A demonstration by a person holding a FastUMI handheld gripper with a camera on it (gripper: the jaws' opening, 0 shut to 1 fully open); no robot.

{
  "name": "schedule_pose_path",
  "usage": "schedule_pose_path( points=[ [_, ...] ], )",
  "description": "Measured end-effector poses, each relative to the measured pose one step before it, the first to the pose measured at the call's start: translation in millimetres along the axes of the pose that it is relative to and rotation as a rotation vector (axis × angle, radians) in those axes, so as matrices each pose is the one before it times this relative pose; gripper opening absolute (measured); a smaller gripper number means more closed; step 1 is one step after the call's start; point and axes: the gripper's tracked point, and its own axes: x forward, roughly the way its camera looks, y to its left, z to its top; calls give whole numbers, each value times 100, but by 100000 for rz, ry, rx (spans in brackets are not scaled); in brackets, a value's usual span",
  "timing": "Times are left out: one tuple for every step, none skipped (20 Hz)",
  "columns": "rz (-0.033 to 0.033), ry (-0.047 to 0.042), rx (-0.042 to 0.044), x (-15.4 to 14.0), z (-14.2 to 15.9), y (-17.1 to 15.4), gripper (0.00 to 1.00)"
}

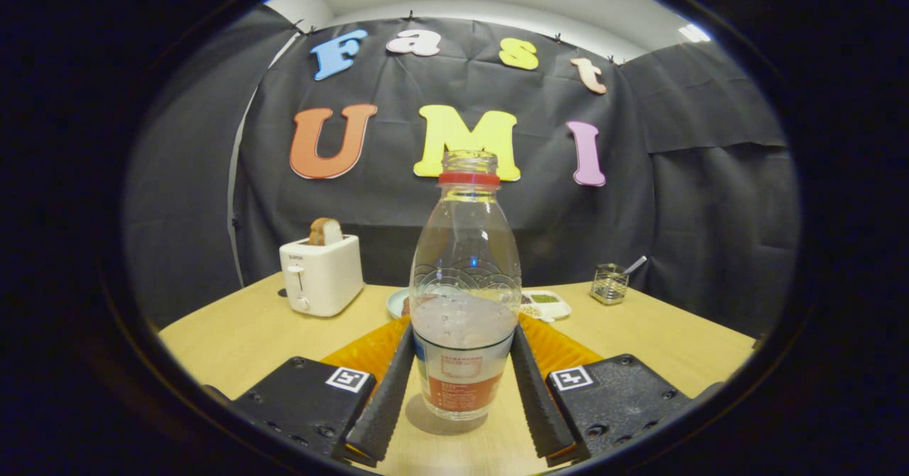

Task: Take the bottle from table, then pour the juice into the cup, finally place the bottle on the coaster

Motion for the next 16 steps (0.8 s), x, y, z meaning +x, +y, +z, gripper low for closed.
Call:
schedule_pose_path(
  points=[
    [-110,794,-58,304,-462,10,78],
    [-456,877,-57,274,-579,-24,78],
    [-123,976,225,372,-517,27,78],
    [333,706,58,380,-411,163,78],
    [100,831,14,317,-414,82,79],
    [34,1258,118,186,-548,95,79],
    [9,1015,401,162,-494,31,79],
    [602,572,1016,195,-257,141,79],
    [965,335,1407,121,-208,167,79],
    [-35,-120,658,32,-135,-32,79],
    [-8,-145,-123,75,-34,-69,80],
    [-254,572,-721,169,-247,60,80],
    [-275,598,-707,125,-324,-65,80],
    [757,554,-153,159,-293,154,80],
    [1174,881,-239,291,-340,317,81],
    [1129,136,-487,-54,-136,332,81]
  ],
)
